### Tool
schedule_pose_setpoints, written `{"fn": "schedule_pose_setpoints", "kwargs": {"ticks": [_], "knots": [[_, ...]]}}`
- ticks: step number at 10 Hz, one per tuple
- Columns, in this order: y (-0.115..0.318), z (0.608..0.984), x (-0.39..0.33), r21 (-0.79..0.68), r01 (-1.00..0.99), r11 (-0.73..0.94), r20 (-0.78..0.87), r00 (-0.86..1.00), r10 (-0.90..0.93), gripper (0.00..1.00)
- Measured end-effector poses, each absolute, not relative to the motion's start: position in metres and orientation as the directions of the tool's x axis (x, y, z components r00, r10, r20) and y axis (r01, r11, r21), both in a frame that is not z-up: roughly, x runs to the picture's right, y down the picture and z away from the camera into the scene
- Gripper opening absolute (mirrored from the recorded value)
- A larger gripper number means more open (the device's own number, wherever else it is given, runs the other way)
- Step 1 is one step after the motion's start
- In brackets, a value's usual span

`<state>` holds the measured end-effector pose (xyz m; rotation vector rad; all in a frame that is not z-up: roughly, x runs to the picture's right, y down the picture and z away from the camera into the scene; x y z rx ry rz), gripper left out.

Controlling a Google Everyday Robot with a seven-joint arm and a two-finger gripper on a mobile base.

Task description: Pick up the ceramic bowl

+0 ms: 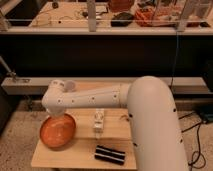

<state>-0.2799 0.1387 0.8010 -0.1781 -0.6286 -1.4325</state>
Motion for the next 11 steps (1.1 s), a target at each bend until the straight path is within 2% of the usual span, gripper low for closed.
{"fn": "schedule_pose_setpoints", "kwargs": {"ticks": [11], "knots": [[0.122, 0.797, -0.279, 0.271, 0.953, 0.138, 0.502, -0.018, -0.865, 0.02]]}}
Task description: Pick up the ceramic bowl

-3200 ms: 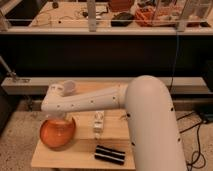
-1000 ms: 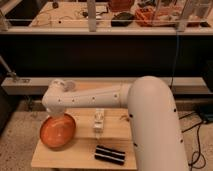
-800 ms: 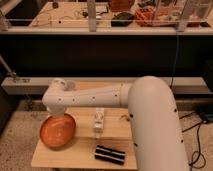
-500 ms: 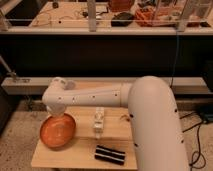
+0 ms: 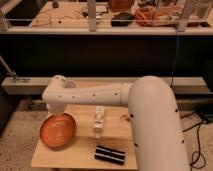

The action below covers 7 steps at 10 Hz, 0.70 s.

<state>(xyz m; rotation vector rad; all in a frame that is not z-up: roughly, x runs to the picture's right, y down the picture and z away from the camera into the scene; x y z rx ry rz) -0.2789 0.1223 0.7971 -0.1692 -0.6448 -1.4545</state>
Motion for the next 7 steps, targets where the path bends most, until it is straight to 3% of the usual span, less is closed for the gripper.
{"fn": "schedule_pose_setpoints", "kwargs": {"ticks": [7], "knots": [[0.116, 0.7946, -0.2733, 0.302, 0.945, 0.128, 0.505, -0.045, -0.862, 0.02]]}}
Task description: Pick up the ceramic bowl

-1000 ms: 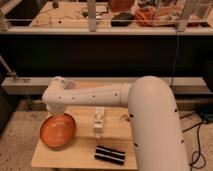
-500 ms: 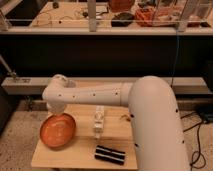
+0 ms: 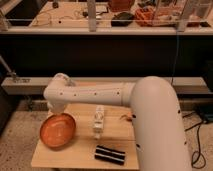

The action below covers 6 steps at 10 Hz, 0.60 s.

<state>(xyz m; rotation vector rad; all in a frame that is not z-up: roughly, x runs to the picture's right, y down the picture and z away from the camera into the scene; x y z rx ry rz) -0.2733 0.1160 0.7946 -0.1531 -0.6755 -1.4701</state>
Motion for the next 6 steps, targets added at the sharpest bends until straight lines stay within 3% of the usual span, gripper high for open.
{"fn": "schedule_pose_setpoints", "kwargs": {"ticks": [6], "knots": [[0.1123, 0.7948, -0.2641, 0.328, 0.935, 0.131, 0.509, -0.059, -0.859, 0.02]]}}
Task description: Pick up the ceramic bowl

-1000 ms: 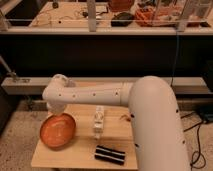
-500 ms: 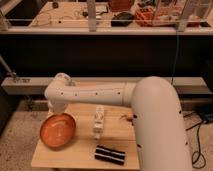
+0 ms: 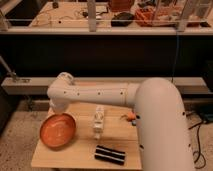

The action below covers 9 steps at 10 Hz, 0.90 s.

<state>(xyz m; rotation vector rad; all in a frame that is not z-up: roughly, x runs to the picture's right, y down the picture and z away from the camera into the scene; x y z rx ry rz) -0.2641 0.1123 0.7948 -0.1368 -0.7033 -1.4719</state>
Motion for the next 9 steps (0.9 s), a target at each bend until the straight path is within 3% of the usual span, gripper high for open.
{"fn": "schedule_pose_setpoints", "kwargs": {"ticks": [9], "knots": [[0.106, 0.793, -0.249, 0.356, 0.925, 0.135, 0.52, -0.076, -0.851, 0.02]]}}
